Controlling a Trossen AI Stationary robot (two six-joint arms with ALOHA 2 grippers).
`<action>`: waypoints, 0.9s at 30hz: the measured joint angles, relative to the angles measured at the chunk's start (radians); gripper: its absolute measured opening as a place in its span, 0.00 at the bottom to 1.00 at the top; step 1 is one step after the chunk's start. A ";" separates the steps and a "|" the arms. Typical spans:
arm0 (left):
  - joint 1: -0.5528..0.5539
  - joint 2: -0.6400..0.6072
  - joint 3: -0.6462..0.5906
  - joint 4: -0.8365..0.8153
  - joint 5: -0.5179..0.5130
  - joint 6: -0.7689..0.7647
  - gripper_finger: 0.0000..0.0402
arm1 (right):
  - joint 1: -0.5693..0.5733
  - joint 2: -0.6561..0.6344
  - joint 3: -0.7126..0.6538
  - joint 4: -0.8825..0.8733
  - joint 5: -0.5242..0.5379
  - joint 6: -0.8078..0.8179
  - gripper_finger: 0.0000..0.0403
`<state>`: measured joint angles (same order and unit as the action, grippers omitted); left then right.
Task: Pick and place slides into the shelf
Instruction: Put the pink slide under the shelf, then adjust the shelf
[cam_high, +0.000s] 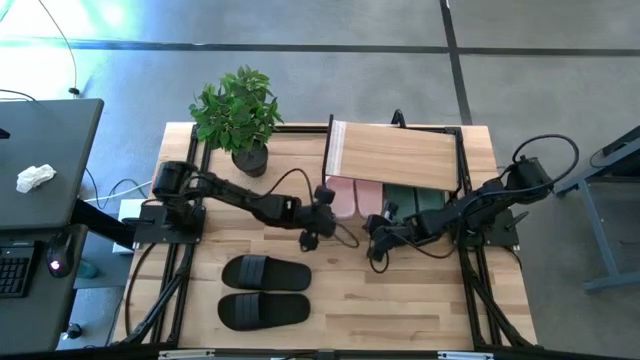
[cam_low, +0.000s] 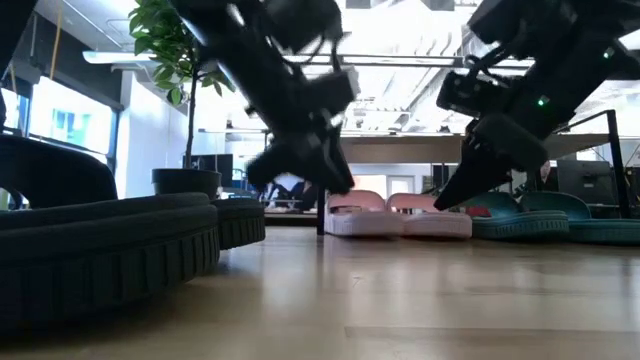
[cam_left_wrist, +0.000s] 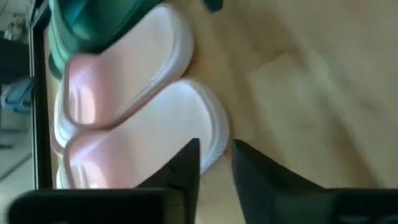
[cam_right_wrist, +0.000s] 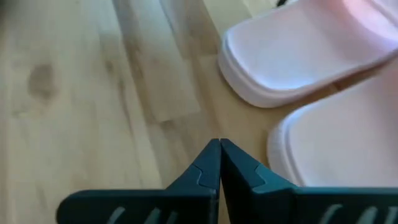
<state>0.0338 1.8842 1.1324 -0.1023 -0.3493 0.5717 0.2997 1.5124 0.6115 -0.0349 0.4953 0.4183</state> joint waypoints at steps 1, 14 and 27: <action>-0.013 -0.018 0.000 -0.028 -0.001 0.000 0.17 | 0.006 0.000 0.004 -0.004 -0.001 0.002 0.00; -0.054 -0.290 0.000 -0.388 -0.154 -0.147 0.03 | 0.044 0.000 0.010 -0.010 -0.026 0.037 0.00; 0.315 -0.372 -0.088 -0.205 0.385 -0.078 0.32 | 0.105 0.000 0.007 -0.038 -0.012 0.081 0.00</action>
<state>0.3488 1.5122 1.0445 -0.3071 0.0355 0.4936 0.4044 1.5124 0.6186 -0.0733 0.4836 0.4997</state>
